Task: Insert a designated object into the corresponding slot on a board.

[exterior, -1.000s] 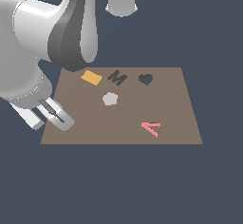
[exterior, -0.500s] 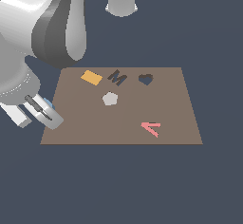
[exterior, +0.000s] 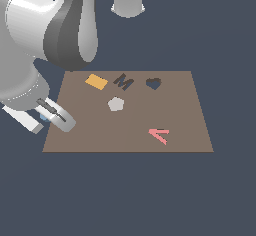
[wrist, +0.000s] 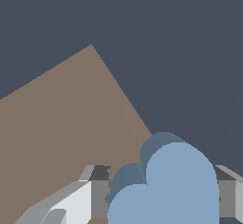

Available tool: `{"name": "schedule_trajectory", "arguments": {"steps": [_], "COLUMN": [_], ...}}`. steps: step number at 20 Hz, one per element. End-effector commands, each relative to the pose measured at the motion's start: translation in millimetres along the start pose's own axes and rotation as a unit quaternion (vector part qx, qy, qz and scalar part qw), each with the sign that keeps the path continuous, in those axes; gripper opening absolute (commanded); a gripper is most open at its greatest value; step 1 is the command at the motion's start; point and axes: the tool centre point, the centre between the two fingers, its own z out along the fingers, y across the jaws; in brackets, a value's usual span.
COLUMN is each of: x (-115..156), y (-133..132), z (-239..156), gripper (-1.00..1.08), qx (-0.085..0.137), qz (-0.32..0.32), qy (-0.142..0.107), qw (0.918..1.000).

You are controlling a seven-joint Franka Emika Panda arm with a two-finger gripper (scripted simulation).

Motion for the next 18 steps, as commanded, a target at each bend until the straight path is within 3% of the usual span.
{"name": "schedule_trajectory", "arguments": {"steps": [1, 6, 11, 14, 18], "x": [-4.6, -16.7, -32.8, -44.7, -62.7], "y": [-5.0, -16.8, -32.4, -43.6, -60.2], "z": [1.1, 4.0, 7.0, 8.6, 10.3], "gripper": [-1.0, -1.0, -1.0, -1.0, -1.0], "qx": [0.001, 0.004, 0.009, 0.012, 0.018], "qz": [-0.026, -0.094, -0.181, -0.242, -0.332], "qy": [-0.001, -0.005, -0.008, -0.01, -0.012], "qw": [0.9997, 0.9956, 0.9835, 0.9701, 0.943]}}
